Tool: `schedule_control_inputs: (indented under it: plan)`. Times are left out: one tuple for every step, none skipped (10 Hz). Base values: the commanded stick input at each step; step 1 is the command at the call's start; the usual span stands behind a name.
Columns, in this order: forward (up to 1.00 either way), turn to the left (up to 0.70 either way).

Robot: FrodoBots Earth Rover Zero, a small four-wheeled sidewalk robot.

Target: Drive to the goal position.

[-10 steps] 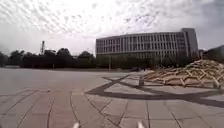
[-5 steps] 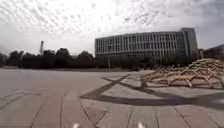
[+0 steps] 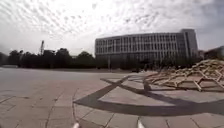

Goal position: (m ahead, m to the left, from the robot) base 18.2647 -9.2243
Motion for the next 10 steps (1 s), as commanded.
schedule_control_inputs:
  plan:
    - [0.70, 0.00]
    - [0.70, 0.00]
    - [0.70, 0.00]
    - [0.70, 0.00]
    - [0.70, 0.00]
    - [0.70, 0.00]
    - [0.70, 0.00]
    - [0.70, 0.00]
    - [0.70, 0.00]
    - [0.70, 0.00]
